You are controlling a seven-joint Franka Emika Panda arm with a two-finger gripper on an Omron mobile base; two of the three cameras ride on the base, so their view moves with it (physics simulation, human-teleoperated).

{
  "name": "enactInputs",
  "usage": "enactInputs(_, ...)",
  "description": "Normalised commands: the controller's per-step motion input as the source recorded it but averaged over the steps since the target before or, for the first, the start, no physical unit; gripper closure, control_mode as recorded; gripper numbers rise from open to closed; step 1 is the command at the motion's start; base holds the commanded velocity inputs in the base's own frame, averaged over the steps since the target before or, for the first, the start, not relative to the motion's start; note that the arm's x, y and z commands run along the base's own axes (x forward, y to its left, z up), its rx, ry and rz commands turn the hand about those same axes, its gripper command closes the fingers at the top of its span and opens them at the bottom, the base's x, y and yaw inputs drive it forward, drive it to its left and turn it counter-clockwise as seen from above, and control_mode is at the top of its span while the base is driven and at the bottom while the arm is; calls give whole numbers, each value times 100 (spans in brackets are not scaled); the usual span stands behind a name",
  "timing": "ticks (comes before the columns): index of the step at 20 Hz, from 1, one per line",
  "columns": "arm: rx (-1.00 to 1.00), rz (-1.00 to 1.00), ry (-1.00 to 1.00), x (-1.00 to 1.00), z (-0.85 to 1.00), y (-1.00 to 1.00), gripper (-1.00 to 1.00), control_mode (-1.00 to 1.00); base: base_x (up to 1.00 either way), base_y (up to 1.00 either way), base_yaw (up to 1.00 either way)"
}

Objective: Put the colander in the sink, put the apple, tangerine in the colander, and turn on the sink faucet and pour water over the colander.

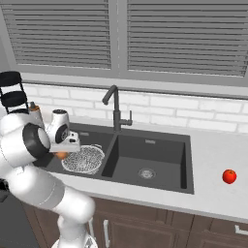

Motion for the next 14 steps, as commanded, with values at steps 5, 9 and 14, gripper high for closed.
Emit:
enactInputs(5,0,0,0,36,-25,0,100,-100,0,0,0)
enactInputs(9,0,0,0,35,-26,0,100,-100,0,0,0)
enactInputs(14,0,0,0,13,-27,0,100,-100,0,0,0)
